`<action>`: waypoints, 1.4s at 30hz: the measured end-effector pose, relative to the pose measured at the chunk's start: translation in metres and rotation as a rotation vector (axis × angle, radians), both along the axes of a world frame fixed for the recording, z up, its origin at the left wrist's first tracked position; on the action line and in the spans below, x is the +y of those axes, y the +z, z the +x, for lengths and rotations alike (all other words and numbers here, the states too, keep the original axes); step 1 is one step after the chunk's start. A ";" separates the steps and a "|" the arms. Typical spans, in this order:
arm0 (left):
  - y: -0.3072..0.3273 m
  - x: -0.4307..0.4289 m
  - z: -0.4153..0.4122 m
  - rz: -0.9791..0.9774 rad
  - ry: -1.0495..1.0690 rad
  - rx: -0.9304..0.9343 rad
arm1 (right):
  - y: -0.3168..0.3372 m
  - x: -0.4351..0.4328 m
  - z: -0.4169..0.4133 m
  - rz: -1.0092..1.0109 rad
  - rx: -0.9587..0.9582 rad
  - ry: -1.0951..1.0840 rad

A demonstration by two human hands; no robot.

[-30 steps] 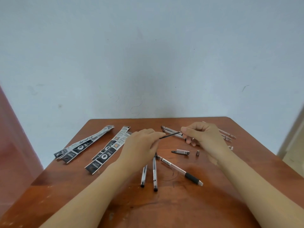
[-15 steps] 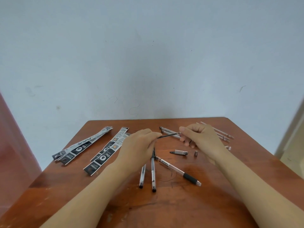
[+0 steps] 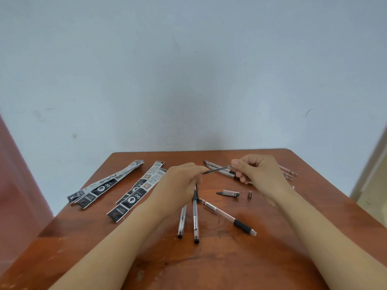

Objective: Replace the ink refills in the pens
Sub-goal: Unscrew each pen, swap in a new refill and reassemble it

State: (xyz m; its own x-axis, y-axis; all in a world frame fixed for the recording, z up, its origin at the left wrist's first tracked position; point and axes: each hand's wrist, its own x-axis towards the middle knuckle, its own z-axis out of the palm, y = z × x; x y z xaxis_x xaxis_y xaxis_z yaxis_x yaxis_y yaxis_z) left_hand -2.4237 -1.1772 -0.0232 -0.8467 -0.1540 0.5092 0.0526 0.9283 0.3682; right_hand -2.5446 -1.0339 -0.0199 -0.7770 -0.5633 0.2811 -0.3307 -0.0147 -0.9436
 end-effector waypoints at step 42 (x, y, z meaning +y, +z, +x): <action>-0.004 -0.003 0.002 0.010 0.046 0.024 | -0.005 0.079 -0.093 1.091 0.218 -0.418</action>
